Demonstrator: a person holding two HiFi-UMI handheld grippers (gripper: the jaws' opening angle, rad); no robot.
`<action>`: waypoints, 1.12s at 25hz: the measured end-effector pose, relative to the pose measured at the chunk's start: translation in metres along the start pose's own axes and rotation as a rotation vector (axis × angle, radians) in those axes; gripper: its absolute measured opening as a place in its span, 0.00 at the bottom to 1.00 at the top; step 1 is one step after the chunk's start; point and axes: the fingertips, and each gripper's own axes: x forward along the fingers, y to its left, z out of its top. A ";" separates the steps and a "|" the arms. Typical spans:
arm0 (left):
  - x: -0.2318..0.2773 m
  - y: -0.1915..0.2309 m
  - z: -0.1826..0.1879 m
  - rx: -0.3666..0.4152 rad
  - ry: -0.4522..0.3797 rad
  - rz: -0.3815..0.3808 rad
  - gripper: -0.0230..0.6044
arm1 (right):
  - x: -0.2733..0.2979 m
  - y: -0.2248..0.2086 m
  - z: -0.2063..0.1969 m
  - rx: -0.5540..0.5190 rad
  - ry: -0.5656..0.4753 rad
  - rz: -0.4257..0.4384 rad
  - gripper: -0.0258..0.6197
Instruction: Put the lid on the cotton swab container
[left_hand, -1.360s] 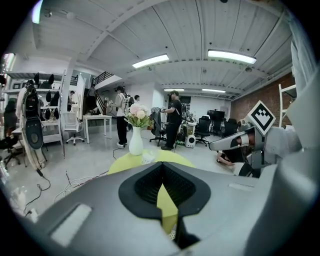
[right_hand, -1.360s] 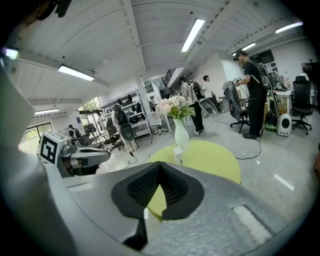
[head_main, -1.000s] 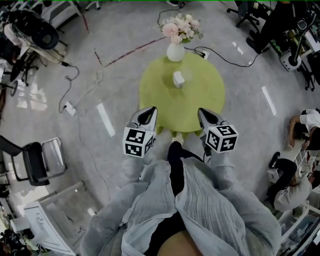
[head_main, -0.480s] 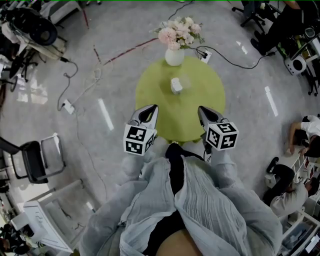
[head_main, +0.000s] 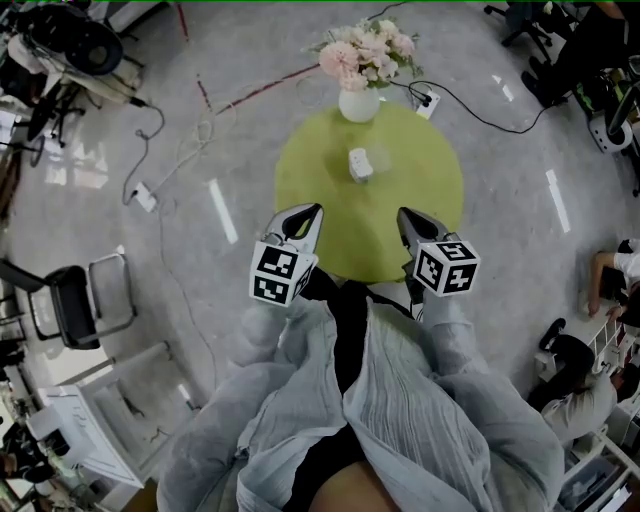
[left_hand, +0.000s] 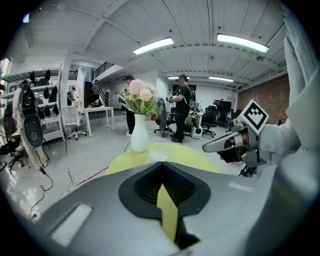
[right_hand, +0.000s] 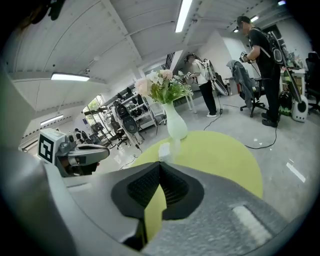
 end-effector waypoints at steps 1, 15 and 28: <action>0.000 0.000 -0.003 0.005 0.007 0.003 0.07 | 0.002 0.000 -0.003 0.006 0.007 0.005 0.04; 0.038 0.013 -0.008 -0.008 0.029 -0.053 0.07 | 0.033 -0.027 0.017 0.179 -0.039 0.002 0.04; 0.084 0.032 -0.003 -0.046 0.072 -0.164 0.07 | 0.076 -0.061 0.037 0.170 0.030 -0.070 0.04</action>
